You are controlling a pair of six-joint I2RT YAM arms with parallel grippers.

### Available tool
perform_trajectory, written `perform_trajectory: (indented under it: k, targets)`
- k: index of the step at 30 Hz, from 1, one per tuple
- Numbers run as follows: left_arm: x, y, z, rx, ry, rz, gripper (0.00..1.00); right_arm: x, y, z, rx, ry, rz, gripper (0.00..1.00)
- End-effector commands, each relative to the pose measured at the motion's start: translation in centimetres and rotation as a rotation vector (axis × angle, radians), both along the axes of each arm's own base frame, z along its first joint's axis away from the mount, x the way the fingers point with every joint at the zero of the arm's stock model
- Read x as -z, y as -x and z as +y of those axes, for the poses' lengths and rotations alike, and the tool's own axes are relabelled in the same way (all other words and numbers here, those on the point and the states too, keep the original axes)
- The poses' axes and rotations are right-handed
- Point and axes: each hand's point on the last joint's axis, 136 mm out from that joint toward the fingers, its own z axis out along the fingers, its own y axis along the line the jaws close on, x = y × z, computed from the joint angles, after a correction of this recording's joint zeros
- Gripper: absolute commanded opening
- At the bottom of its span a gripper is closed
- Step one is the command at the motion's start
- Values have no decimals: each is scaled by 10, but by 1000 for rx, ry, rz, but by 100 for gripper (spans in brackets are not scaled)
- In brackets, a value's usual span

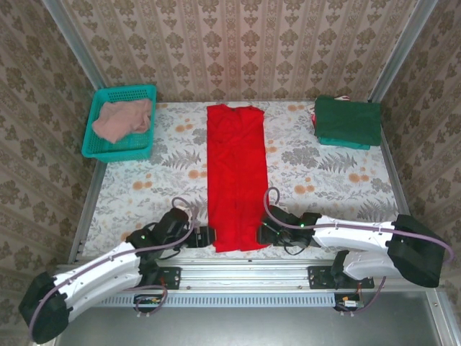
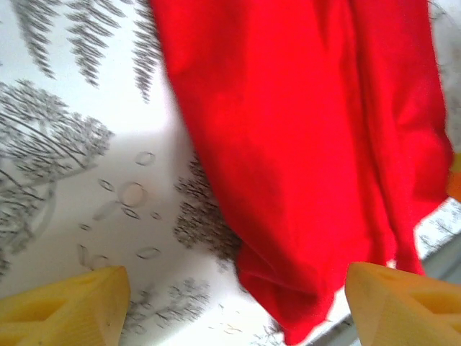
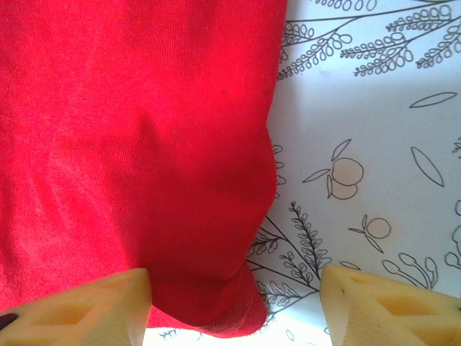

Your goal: Fold and stack the t-shirts

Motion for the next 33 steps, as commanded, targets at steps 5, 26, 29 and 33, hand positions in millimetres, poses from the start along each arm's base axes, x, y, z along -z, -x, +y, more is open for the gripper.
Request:
perform_trajectory:
  k: [5, 26, 29, 33]
  targets:
    - [15, 3, -2, -73, 9, 54, 81, 7, -5, 14, -4, -20, 6, 63]
    - [-10, -7, -32, -3, -15, 70, 42, -12, -23, 31, 8, -3, -40, 47]
    - [-14, -8, -34, 1, -8, 67, 38, -18, -25, 34, 9, -16, -52, 44]
    - [-7, -7, -32, 2, -33, 82, 46, -14, -26, 34, 3, 6, -45, 45]
